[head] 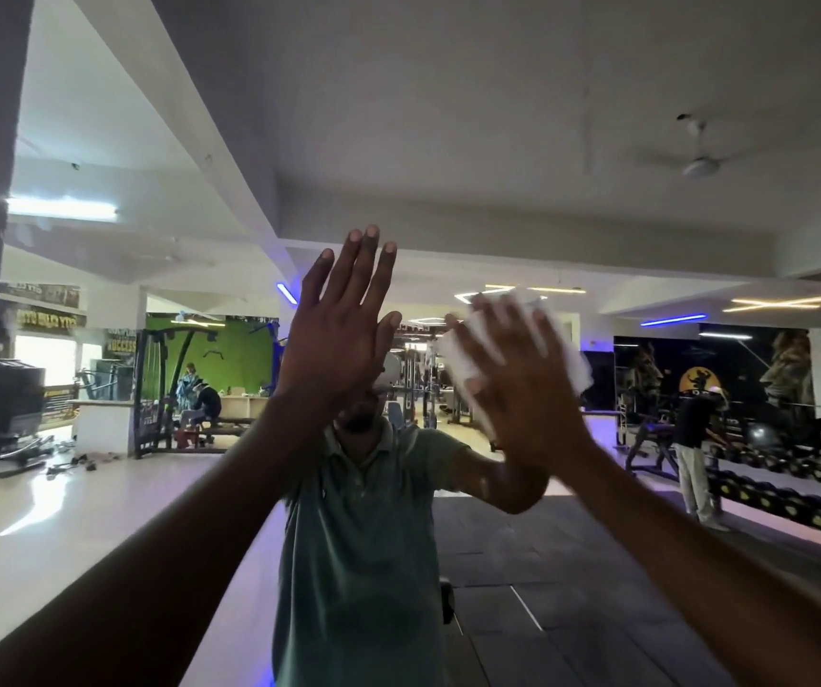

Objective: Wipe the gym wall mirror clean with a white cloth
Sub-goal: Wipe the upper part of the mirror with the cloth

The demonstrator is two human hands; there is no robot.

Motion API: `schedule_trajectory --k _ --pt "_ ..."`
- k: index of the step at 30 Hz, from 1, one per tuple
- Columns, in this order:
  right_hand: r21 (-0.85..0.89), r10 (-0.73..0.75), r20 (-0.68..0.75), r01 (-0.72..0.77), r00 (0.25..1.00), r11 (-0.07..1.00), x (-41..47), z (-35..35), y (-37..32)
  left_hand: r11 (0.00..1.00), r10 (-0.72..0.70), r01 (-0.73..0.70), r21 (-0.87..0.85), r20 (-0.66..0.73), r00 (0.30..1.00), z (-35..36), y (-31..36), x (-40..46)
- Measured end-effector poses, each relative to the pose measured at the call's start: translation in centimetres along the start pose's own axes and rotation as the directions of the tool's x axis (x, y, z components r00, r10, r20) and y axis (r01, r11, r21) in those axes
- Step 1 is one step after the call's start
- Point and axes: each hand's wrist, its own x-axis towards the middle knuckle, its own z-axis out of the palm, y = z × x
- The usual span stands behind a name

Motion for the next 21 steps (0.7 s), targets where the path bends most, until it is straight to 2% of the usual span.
schedule_trajectory --k 2,3,5,6,7,8,10,12,14,15,17,19,21 --pt "-0.041 0.207 -0.056 -0.210 0.977 0.977 0.3 -0.4 6.0 1.000 -0.010 0.010 -0.010 0.004 1.000 0.1 0.2 0.0" --pt "-0.035 0.339 -0.076 -0.342 0.938 0.939 0.3 -0.8 7.8 1.000 -0.016 0.016 -0.009 0.005 1.000 0.1 0.2 0.0" --pt "0.004 0.518 -0.117 -0.521 0.847 0.853 0.4 -0.7 7.5 1.000 -0.029 0.029 0.008 0.014 0.999 0.0 0.5 -0.1" --pt "0.006 0.546 -0.131 -0.550 0.828 0.835 0.5 -0.5 5.5 0.999 -0.045 0.045 0.014 0.016 0.999 0.1 0.9 0.0" --pt "0.003 0.513 -0.127 -0.517 0.849 0.856 0.3 -0.4 2.9 0.997 -0.078 0.078 0.012 0.015 0.997 0.1 1.6 0.3" --pt "0.010 0.415 -0.098 -0.416 0.904 0.909 -0.1 -0.1 0.0 0.992 -0.130 0.130 -0.002 0.014 0.991 0.1 2.4 0.6" --pt "0.052 0.144 -0.017 -0.143 0.989 0.988 -1.7 0.6 -4.2 0.977 -0.207 0.208 -0.050 0.017 0.978 -0.2 4.1 1.3" --pt "0.061 -0.011 0.009 0.010 1.000 0.998 -2.4 0.9 -4.0 0.986 -0.148 0.150 -0.070 0.024 0.989 -0.3 5.4 1.6" --pt "0.045 -0.058 0.017 0.057 0.998 0.997 -1.9 0.5 -0.8 0.996 -0.086 0.086 -0.032 0.008 0.996 -0.6 5.8 1.3" --pt "0.031 -0.030 0.004 0.030 1.000 0.999 -1.6 0.1 1.4 0.996 -0.089 0.089 -0.022 0.004 0.996 -0.8 5.8 1.2" --pt "0.005 0.143 -0.048 -0.143 0.989 0.990 -1.4 -0.4 6.6 0.995 -0.101 0.102 -0.017 0.020 0.995 -0.9 6.0 1.1" --pt "0.028 0.380 -0.083 -0.379 0.921 0.925 -1.5 -0.8 10.6 0.996 -0.092 0.092 -0.011 0.040 0.995 -0.7 6.1 1.1" --pt "0.057 0.547 -0.105 -0.544 0.831 0.837 -1.4 -0.6 10.3 0.997 -0.079 0.079 0.005 0.056 0.995 0.0 6.3 1.2"
